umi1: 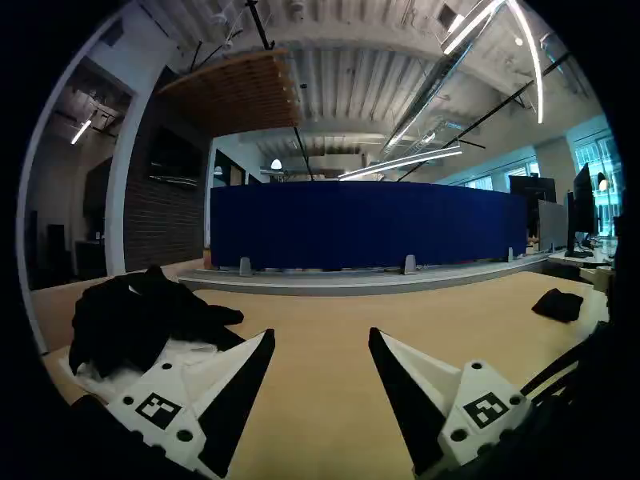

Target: Fold towel

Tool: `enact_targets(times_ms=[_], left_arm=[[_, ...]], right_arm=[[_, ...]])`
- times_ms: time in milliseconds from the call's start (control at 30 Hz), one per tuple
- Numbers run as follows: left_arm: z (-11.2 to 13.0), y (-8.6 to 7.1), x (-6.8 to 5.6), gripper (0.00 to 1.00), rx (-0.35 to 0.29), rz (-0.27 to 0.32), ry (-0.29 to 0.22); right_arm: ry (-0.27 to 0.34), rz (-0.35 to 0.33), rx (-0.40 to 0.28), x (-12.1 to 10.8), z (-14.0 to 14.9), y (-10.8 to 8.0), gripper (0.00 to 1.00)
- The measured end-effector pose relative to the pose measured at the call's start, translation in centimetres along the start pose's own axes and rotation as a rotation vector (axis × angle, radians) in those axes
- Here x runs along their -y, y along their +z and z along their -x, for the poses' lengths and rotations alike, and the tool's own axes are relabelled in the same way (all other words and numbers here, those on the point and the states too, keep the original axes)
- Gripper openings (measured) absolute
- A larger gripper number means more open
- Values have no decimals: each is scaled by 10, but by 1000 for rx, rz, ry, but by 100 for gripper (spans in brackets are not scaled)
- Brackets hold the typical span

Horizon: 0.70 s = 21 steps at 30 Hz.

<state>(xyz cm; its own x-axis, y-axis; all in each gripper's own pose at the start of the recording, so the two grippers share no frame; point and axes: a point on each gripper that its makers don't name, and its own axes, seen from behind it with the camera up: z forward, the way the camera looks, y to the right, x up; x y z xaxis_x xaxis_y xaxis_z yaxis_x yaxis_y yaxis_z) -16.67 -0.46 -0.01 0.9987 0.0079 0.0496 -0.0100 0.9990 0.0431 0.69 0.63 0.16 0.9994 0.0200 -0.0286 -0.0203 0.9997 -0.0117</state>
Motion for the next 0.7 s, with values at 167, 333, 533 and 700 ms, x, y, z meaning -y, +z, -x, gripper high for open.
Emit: enact_targets(times_ms=[167, 333, 533, 700], left_arm=[[0, 0, 0, 86, 0, 0, 0], [1, 0, 0, 86, 0, 0, 0], [1, 1, 0, 86, 0, 0, 0], [1, 1, 0, 86, 0, 0, 0]], right_arm=[[0, 0, 0, -1, 0, 0, 100], [0, 0, 0, -1, 1, 0, 100], [0, 0, 0, -1, 1, 0, 100], [0, 0, 0, -2, 1, 0, 100]])
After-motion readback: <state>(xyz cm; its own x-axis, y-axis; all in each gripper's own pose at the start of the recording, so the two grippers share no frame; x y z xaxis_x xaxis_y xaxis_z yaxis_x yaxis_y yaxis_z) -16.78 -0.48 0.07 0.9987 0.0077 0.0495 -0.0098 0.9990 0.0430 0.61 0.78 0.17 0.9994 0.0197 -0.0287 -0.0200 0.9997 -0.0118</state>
